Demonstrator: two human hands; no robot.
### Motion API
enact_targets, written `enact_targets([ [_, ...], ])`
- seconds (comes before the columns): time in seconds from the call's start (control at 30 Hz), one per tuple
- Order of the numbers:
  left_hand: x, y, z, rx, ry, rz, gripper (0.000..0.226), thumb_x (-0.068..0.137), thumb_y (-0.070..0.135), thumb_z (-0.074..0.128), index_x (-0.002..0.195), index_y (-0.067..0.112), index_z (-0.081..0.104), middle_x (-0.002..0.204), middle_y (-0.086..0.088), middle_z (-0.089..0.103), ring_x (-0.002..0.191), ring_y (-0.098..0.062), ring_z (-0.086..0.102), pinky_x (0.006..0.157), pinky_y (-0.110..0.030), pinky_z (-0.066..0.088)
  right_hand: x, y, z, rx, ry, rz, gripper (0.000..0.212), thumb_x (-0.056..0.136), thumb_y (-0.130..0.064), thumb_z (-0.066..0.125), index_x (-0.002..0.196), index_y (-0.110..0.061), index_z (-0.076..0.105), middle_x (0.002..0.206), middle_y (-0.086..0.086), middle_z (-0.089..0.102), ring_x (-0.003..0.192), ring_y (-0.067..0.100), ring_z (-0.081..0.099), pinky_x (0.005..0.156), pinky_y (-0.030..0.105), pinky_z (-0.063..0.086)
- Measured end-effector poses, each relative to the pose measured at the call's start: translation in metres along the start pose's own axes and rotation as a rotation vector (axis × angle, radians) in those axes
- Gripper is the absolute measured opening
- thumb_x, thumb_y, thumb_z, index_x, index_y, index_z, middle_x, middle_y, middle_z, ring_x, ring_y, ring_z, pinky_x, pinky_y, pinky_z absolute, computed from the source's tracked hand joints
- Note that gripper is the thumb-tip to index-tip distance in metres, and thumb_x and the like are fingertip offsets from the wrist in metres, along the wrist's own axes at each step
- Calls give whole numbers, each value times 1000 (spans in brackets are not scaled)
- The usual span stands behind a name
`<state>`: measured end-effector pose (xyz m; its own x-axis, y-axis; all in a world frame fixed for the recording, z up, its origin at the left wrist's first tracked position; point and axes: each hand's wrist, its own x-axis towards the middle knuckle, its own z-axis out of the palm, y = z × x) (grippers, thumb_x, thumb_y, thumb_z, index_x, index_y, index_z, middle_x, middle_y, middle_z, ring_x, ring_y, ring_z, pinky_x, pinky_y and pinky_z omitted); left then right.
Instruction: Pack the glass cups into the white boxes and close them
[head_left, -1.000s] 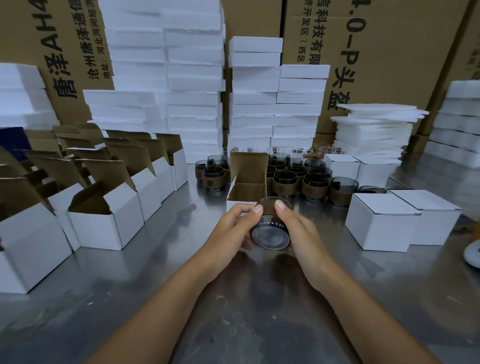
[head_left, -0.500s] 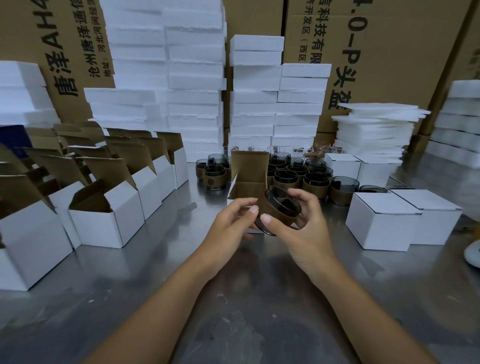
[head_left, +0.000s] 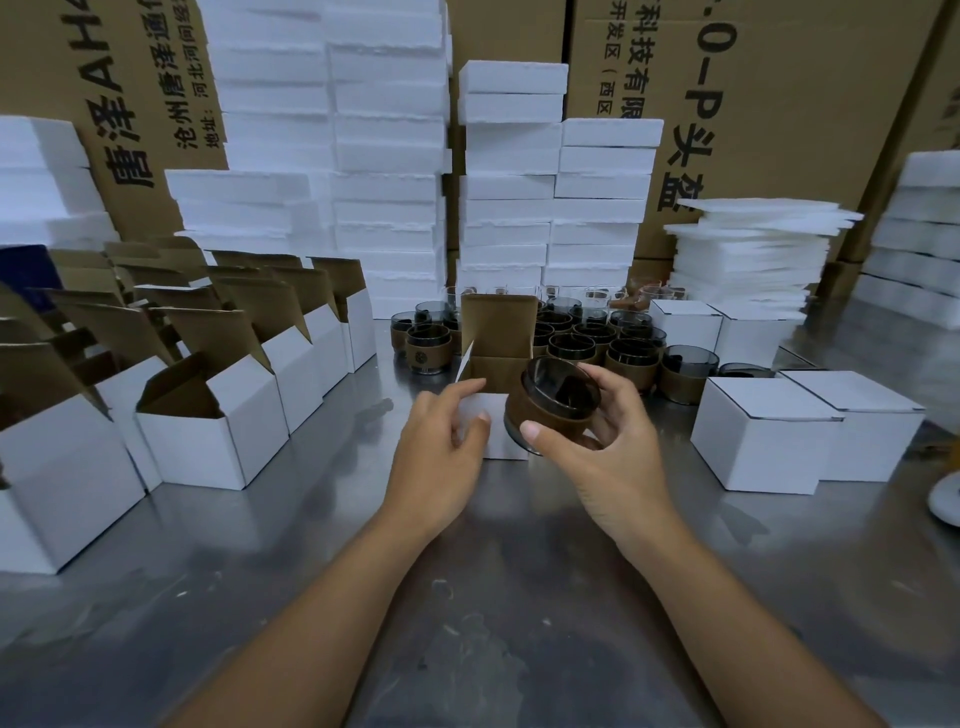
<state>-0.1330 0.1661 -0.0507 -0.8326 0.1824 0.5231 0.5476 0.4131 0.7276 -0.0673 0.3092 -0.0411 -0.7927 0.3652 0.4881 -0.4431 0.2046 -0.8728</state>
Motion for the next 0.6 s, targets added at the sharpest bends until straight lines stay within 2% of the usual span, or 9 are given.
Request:
enact_targets([
  [0.1,0,-2,1,142,-52,-5,35,95,35,49,128,42,44,93,10,39,74,2,47,60,-7,34,-1,-4,1,-21,-18,-30,63,62,-18,87,111,-38,54,113,-20,62,111,-1,57,101,31,46],
  [0.27,0,2,-1,147,-1,96,18,93,31,53,110,33,57,94,8,41,84,2,45,65,-11,38,-3,-10,3,-99,-43,-101,62,62,-26,87,113,-40,54,114,-21,61,113,-3,54,101,28,43],
  [0.4,-2,7,-1,163,-51,198,7,92,29,54,97,25,57,85,4,47,82,-4,46,59,-20,40,-3,-14,4,-80,-21,-146,58,60,-36,82,112,-41,55,111,-27,61,112,-5,54,96,14,43],
  [0.47,-3,10,-1,132,-71,256,2,92,28,53,93,27,54,84,2,51,78,-7,48,59,-23,41,-3,-15,3,-54,3,-152,62,59,-44,79,116,-38,55,111,-27,61,112,-4,55,92,10,42],
  [0.53,-5,14,-1,113,-90,305,5,92,25,55,92,29,53,83,2,52,74,-9,49,59,-26,44,-1,-15,2,-23,36,-162,65,58,-48,77,118,-36,55,112,-25,62,112,-2,55,94,13,43],
  [0.6,-7,17,0,118,-99,342,2,91,23,58,92,24,57,82,0,53,72,-11,49,59,-32,46,1,-15,1,-25,64,-169,63,61,-48,76,119,-35,55,112,-23,62,113,-1,55,97,20,44],
])
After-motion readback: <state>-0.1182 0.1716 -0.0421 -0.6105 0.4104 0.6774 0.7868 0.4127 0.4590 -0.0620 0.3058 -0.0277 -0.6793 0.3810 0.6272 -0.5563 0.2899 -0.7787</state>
